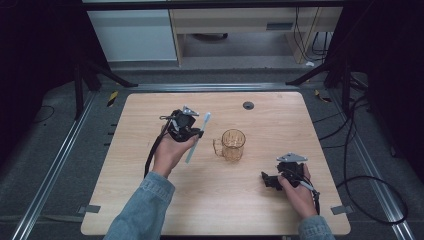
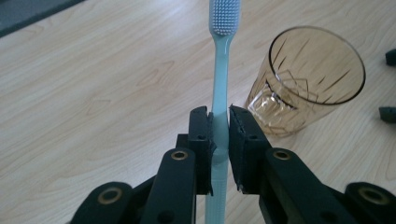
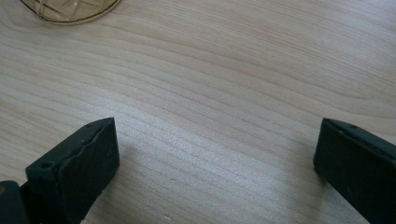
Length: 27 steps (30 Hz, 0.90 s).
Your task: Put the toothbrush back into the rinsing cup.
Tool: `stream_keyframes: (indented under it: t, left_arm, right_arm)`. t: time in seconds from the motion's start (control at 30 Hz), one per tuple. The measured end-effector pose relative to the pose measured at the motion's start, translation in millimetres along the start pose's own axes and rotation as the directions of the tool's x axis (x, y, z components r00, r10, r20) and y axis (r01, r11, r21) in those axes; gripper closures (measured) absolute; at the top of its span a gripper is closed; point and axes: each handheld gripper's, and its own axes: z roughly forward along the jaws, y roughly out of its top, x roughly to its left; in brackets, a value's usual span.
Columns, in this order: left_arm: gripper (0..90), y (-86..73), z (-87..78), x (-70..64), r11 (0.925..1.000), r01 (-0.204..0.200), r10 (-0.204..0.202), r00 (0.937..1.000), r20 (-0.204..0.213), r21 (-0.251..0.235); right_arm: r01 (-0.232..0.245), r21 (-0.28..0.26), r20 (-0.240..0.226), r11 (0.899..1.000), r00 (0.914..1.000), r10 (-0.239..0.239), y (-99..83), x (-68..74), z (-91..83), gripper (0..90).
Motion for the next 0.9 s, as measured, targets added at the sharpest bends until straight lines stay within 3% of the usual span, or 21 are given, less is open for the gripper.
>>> stream_keyframes:
  t: [0.07, 0.1, 0.2, 0.23, 0.37, 0.43, 0.6, 0.73, 0.8, 0.9]
  left_arm:
    - [79.1, -0.6, 1.0, -1.6, 0.9995, 0.007, -0.007, 1.0000, -0.003, -0.032]
    - [79.1, -1.0, 1.5, -4.6, 0.9985, 0.005, -0.006, 0.9997, -0.025, -0.054]
    - [79.1, -0.4, 1.2, -7.1, 0.9973, 0.006, -0.009, 0.9994, -0.034, -0.073]
    - [79.1, 1.2, -0.8, -10.1, 0.9958, -0.012, 0.006, 0.9977, -0.068, -0.090]
    - [79.1, 2.4, -2.2, -13.9, 0.9930, -0.020, 0.009, 0.9948, -0.101, -0.116]
    - [79.1, 2.1, -2.8, -12.0, 0.9903, 0.002, -0.015, 0.9952, -0.096, -0.139]
    - [79.1, 2.7, -4.3, -11.5, 0.9879, 0.001, -0.021, 0.9922, -0.123, -0.155]
    - [79.1, 2.7, -5.6, -13.7, 0.9802, 0.006, -0.032, 0.9910, -0.130, -0.198]
    - [79.1, 2.8, -7.5, -17.1, 0.9714, 0.007, -0.042, 0.9887, -0.144, -0.237]
    - [79.1, 2.6, -8.3, -18.3, 0.9665, 0.008, -0.048, 0.9878, -0.148, -0.256]
  right_arm:
    - [0.001, -0.001, -0.002, 1.000, 1.0000, -0.001, 0.0, 0.0, 0.0, 0.6]
    - [0.001, -0.001, -0.002, 1.000, 1.0000, -0.001, 0.1, 0.0, 0.0, 0.5]
    - [0.001, -0.001, -0.002, 1.000, 1.0000, -0.001, 0.0, 0.0, 0.0, 0.5]
    - [0.002, 0.000, -0.001, 1.000, 1.0000, -0.002, 0.0, -0.1, 0.0, 0.5]
    - [0.004, -0.001, -0.001, 1.000, 1.0000, -0.004, 0.1, -0.1, 0.0, 0.5]
    - [0.004, -0.001, -0.001, 1.000, 1.0000, -0.004, 0.1, -0.1, 0.0, 0.5]
    - [0.007, -0.001, -0.003, 1.000, 1.0000, -0.007, 0.0, -0.1, 0.0, 0.5]
    - [0.007, -0.001, -0.004, 1.000, 1.0000, -0.007, 0.1, 0.0, -0.1, 0.5]
    - [0.008, -0.001, -0.004, 1.000, 1.0000, -0.008, 0.0, 0.0, 0.0, 0.4]
    - [0.009, -0.001, -0.005, 1.000, 1.0000, -0.009, 0.1, 0.0, 0.0, 0.4]
